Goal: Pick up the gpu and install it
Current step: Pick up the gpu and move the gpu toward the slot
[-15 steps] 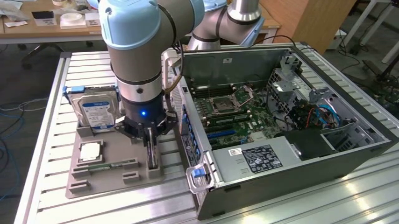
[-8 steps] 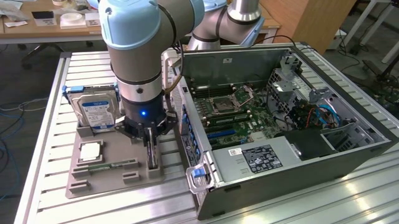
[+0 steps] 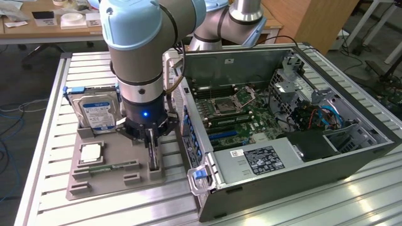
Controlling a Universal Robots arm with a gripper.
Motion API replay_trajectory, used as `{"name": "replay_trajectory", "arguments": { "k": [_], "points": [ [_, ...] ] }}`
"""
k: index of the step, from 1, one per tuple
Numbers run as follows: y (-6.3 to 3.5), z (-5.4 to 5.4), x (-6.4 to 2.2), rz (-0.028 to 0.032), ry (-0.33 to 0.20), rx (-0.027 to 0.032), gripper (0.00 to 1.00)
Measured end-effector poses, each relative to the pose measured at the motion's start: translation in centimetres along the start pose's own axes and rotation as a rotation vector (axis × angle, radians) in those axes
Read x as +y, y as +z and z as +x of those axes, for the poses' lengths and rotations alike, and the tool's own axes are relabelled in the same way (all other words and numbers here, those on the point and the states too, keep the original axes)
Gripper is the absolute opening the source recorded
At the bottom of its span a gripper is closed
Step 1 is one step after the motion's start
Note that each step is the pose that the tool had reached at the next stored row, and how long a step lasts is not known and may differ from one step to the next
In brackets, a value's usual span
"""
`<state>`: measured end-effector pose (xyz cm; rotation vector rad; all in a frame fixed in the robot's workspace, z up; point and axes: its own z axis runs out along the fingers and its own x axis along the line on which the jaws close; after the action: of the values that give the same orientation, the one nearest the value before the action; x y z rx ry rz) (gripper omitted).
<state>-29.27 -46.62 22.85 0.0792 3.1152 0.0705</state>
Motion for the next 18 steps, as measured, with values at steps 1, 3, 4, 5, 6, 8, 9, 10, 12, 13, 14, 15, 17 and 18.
{"name": "replay_trajectory", "arguments": {
  "k": [1, 3, 4, 5, 6, 8, 9, 10, 12, 13, 14, 15, 17, 18],
  "points": [
    [0.0, 0.0, 0.0, 0.0, 0.0, 0.0, 0.27],
    [0.0, 0.0, 0.0, 0.0, 0.0, 0.0001, 0.27],
    [-0.01, 0.0, 0.01, -0.0003, 0.0, -0.0002, 0.27],
    [-0.07, 0.0, 0.01, -0.0003, 0.0, -0.0002, 0.27],
    [-0.2, 0.0, 0.01, -0.0001, -0.001, -0.0001, 0.27],
    [-0.53, 0.0, 0.02, 0.0, -0.001, -0.0002, 0.27],
    [-0.75, 0.0, 0.03, -0.0001, -0.002, -0.0003, 0.27],
    [-0.96, 0.0, 0.04, -0.0002, -0.002, -0.0006, 0.27],
    [-1.31, 0.0, 0.06, -0.0002, -0.003, -0.0007, 0.27],
    [-1.35, 0.0, 0.06, -0.0002, -0.003, -0.0008, 0.27],
    [-1.35, 0.0, 0.06, -0.0003, -0.003, -0.0008, 0.27],
    [-1.35, 0.0, 0.06, -0.0003, -0.003, -0.0008, 0.27],
    [-1.35, 0.0, 0.06, -0.0002, -0.003, -0.0007, 0.27],
    [-1.35, 0.0, 0.06, -0.0002, -0.003, -0.0007, 0.27]
  ]
}}
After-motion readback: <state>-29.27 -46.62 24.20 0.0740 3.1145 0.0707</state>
